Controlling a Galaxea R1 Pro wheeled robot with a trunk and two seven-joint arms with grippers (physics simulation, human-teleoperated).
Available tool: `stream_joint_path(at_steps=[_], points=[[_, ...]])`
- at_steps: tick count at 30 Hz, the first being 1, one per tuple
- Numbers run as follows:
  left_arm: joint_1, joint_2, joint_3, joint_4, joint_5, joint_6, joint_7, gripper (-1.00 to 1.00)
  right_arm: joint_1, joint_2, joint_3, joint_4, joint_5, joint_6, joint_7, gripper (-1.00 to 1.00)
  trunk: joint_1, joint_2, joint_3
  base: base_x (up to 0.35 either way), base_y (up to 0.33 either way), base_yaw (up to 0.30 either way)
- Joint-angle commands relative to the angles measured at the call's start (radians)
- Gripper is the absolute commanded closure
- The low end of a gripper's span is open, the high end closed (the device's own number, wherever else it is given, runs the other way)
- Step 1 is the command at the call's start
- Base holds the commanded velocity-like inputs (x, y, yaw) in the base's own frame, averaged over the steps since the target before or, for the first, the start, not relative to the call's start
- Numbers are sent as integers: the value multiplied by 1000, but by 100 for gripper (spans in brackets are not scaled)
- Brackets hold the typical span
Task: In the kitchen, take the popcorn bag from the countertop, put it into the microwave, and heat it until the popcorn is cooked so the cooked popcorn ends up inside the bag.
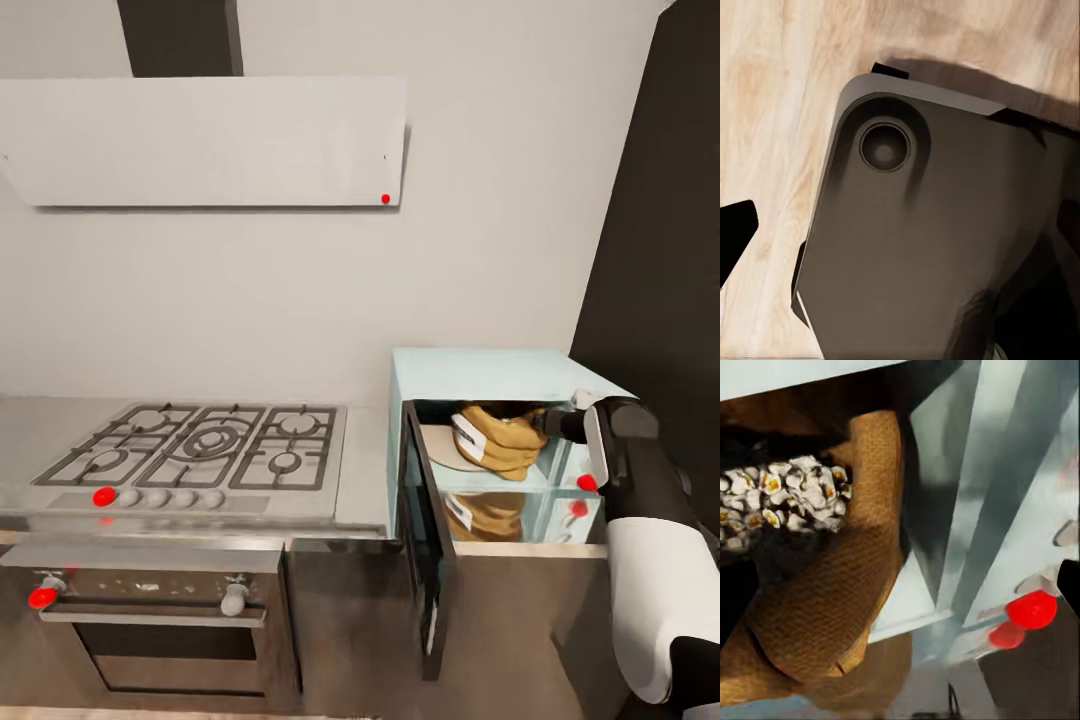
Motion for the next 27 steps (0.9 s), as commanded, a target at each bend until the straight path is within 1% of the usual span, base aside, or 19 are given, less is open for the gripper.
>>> stream_joint_path(at_steps=[1,6,10,19,24,25,27], points=[[0,0,6,-1,1,-2,0,-100,-1,0,0,-1,7,4,4,-100,-1,-1,-1,-345,0,0],[0,1,6,-1,0,-2,-1,-100,0,4,-1,-1,7,4,2,-100,-1,-1,-1,-326,0,0],[0,1,6,-1,0,-2,-1,-100,0,7,-2,-1,7,4,4,-100,-1,-1,-1,-164,0,0],[0,1,6,-1,0,-2,-1,-100,0,12,-3,-2,7,4,6,-100,-1,-1,-1,-13,0,0],[0,1,6,-1,0,-2,-1,-100,0,11,-2,-2,6,4,11,-100,-1,-1,-1,0,0,0],[0,1,6,-1,0,-2,-1,-100,0,12,8,-2,6,4,12,-100,-1,-1,-1,0,0,0],[0,1,6,-1,0,-2,-1,-100,0,28,75,1,5,4,19,-100,-1,-1,-1,0,0,0]])
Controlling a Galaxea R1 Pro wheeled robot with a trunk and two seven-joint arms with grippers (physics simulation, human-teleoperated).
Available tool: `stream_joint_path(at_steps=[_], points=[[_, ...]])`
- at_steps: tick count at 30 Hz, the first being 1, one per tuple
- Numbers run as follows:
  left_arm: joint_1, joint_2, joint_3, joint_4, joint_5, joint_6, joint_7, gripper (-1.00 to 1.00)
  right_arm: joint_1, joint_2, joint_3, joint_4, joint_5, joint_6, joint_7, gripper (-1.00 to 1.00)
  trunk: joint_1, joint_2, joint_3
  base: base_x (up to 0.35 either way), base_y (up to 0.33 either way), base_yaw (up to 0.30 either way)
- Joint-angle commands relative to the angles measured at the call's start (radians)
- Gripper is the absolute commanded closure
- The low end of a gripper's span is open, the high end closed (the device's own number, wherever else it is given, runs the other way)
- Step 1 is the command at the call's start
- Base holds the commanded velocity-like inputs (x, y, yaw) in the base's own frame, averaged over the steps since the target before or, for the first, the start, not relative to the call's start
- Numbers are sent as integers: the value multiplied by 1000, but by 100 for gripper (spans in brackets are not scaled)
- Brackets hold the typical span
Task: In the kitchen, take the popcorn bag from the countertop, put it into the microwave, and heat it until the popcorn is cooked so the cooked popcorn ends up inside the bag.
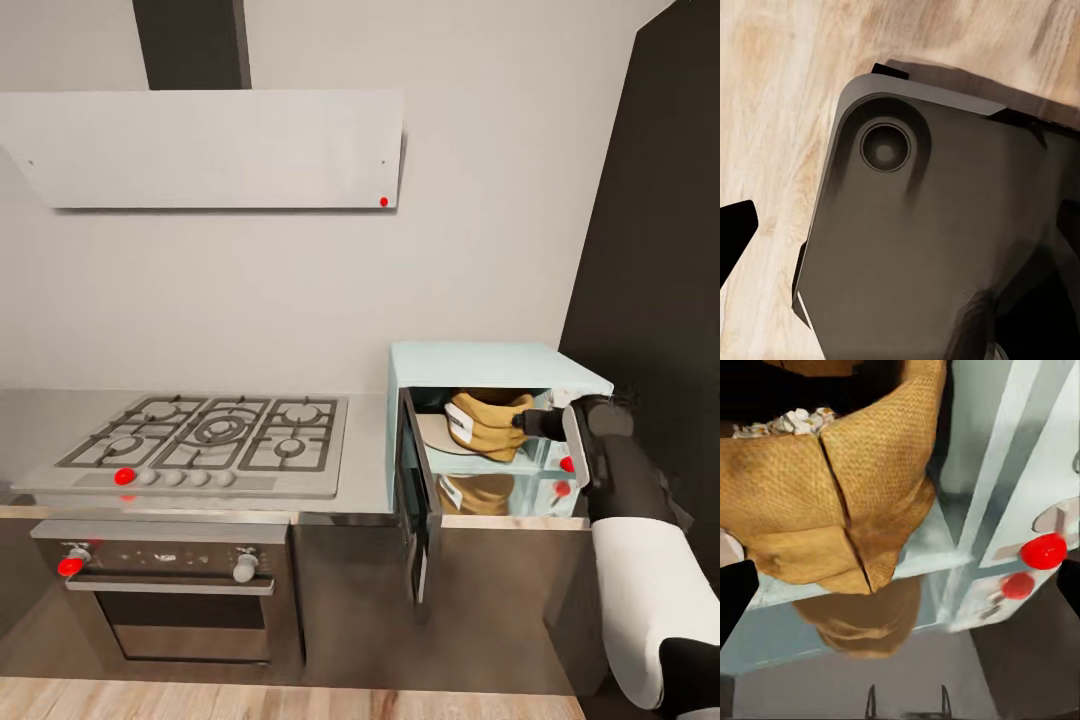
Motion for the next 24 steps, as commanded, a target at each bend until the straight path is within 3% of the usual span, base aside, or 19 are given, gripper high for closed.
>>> stream_joint_path(at_steps=[1,10,22,24], points=[[0,0,6,-1,1,-1,0,-100,0,15,45,1,13,4,17,-100,0,-1,-1,0,0,0],[0,0,6,-1,1,-1,0,-100,44,31,146,4,12,4,81,-100,0,-1,-1,0,0,0],[0,0,7,-1,1,-1,0,-100,132,28,152,87,15,4,96,-100,0,-1,-1,0,0,0],[0,0,7,-1,1,-1,0,-100,134,28,151,84,16,-41,95,-100,0,-1,-1,0,0,0]])
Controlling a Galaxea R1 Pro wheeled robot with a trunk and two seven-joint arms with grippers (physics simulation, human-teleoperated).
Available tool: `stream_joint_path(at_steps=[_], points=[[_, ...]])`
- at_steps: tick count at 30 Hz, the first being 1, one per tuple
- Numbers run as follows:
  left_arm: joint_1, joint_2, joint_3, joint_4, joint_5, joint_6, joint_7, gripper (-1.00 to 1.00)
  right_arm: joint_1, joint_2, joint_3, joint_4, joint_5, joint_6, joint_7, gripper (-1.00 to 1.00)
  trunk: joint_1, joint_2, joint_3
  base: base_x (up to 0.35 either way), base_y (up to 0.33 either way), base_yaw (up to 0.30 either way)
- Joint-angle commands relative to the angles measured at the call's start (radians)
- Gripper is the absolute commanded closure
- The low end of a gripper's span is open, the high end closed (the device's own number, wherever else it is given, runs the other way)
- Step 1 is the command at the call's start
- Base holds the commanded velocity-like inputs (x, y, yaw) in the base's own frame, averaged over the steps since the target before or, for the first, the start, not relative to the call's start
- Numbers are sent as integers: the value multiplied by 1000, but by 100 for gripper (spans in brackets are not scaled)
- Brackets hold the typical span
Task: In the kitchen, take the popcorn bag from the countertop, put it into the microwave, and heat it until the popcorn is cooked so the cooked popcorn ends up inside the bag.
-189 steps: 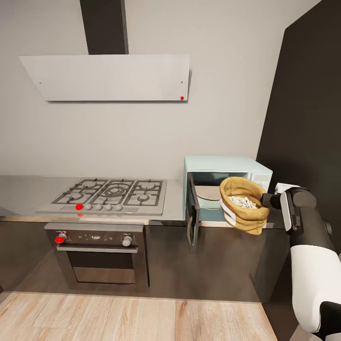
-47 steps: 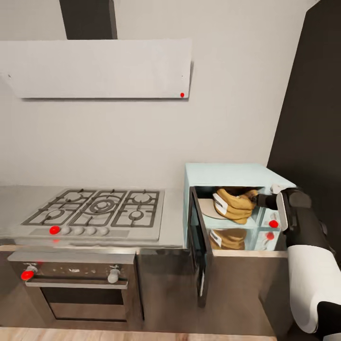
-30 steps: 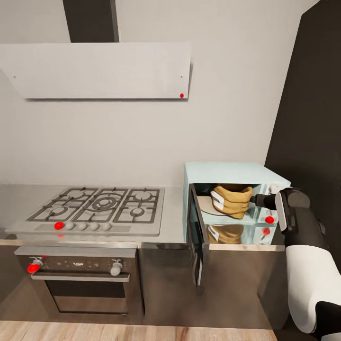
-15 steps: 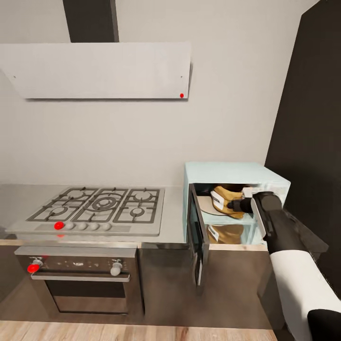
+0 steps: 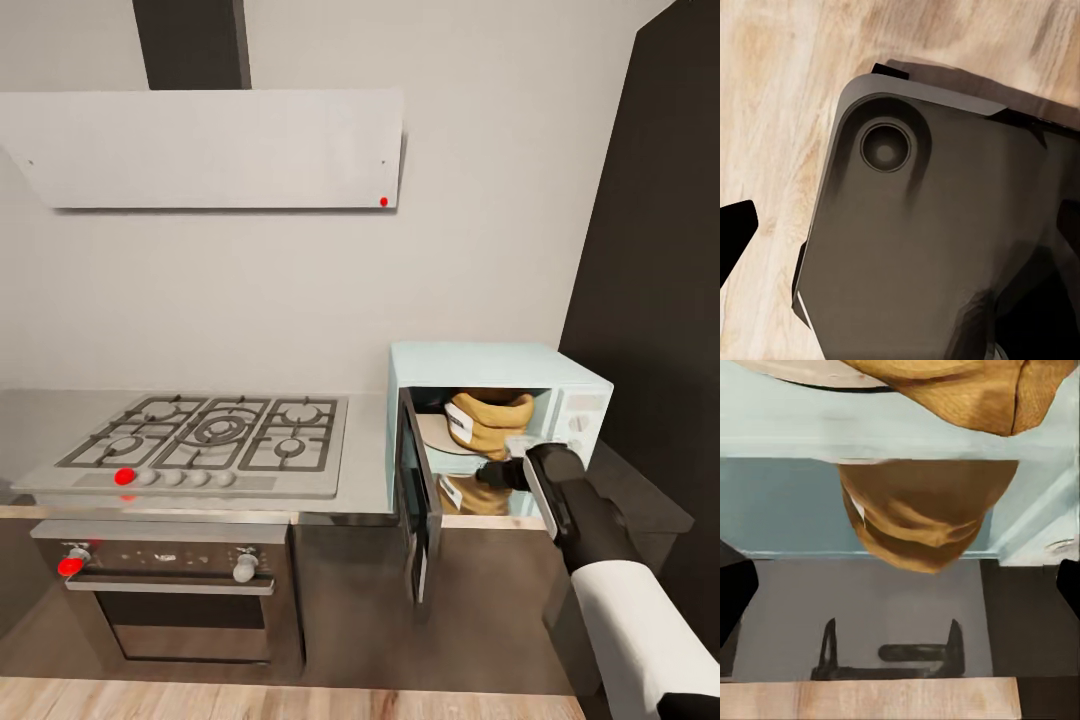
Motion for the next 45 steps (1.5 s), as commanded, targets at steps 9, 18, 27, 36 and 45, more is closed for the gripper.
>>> stream_joint_path(at_steps=[9,18,27,36,45], points=[[0,0,6,-1,1,-2,0,-100,0,17,-5,10,6,-397,-1,-100,0,-1,-1,0,0,0],[0,0,6,-1,1,-2,0,-100,0,25,-5,147,-60,-645,-7,-100,0,-1,-1,0,0,0],[0,0,5,-1,1,-2,0,-100,0,24,-8,172,-63,-735,-13,-100,0,-1,-1,0,0,0],[0,0,5,-2,-1,-3,0,-100,0,20,-84,172,-62,-750,-15,-100,0,-1,-1,0,0,0],[0,1,6,-2,1,-2,0,-100,0,24,-80,219,-53,-794,-14,-100,0,-1,-1,111,0,0]])
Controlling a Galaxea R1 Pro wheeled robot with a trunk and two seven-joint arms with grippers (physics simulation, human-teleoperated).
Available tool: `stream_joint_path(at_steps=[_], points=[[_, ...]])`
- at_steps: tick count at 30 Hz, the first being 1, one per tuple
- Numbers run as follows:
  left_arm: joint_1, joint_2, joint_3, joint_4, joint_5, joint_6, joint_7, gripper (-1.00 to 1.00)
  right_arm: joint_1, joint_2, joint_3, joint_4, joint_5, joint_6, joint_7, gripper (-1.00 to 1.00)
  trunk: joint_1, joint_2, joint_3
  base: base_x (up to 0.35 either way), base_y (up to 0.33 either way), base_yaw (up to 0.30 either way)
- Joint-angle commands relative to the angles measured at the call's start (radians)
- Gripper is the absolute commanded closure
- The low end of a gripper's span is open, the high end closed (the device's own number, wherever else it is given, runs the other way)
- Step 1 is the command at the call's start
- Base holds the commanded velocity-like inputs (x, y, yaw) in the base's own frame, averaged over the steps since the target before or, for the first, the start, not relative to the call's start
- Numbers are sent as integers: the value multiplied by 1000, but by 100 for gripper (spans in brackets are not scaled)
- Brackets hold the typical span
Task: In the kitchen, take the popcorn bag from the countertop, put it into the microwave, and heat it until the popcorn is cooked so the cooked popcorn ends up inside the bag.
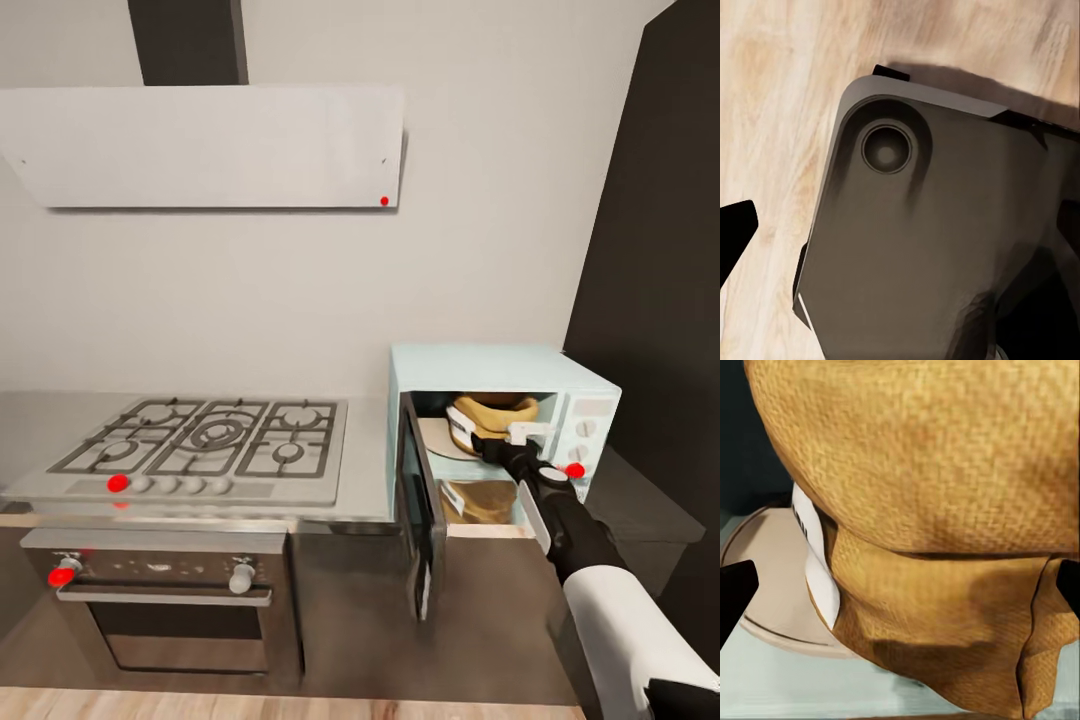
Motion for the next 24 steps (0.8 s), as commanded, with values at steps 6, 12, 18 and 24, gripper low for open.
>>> stream_joint_path(at_steps=[6,12,18,24], points=[[0,0,6,-1,1,-1,0,-100,0,3,-2,3,8,0,7,-100,0,-1,-1,97,0,0],[0,-1,5,-1,1,-2,0,-100,0,4,-2,3,4,0,7,-100,0,-1,-1,2,0,0],[0,0,4,-1,1,-1,0,-100,0,4,-1,2,4,0,7,-100,0,-1,-1,98,0,0],[0,0,4,-1,1,-1,0,-100,0,6,-1,2,4,0,8,-100,0,-1,-1,149,0,0]])
